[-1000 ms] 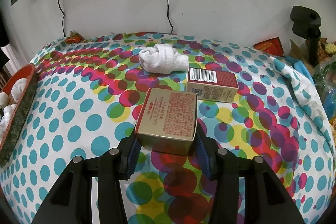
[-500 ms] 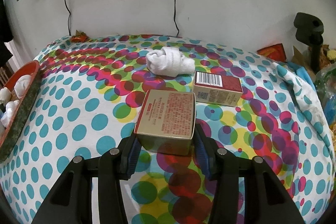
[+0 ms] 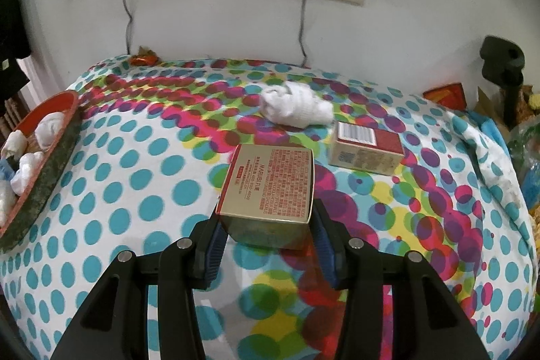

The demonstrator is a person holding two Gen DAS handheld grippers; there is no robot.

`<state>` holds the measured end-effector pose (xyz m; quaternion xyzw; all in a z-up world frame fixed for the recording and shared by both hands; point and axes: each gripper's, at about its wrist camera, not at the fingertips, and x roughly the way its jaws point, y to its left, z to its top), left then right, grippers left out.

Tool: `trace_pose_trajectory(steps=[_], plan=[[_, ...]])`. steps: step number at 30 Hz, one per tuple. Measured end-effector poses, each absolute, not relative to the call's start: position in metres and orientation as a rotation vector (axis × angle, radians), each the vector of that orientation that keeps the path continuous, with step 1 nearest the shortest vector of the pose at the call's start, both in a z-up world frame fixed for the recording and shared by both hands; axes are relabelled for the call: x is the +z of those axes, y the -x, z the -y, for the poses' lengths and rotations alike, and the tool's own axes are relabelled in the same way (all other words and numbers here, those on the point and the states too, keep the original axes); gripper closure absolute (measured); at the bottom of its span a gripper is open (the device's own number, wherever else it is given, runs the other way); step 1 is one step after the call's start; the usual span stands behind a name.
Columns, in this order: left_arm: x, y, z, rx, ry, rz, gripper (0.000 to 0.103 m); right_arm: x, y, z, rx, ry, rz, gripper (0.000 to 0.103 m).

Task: Organize objects
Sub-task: 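Lower the blue sock onto the tray and open the left tool, then carry the tan printed box over the red tray with the right tool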

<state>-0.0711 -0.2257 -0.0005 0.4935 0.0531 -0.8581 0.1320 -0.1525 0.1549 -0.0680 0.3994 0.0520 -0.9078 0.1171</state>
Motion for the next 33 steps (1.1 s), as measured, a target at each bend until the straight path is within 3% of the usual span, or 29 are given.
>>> trace_pose_trajectory(steps=[33], plan=[[-0.007,0.048,0.243,-2.47,-1.453,-0.154,0.06,-0.004,0.094,0.09,-2.252,-0.91,-0.365,0.058]])
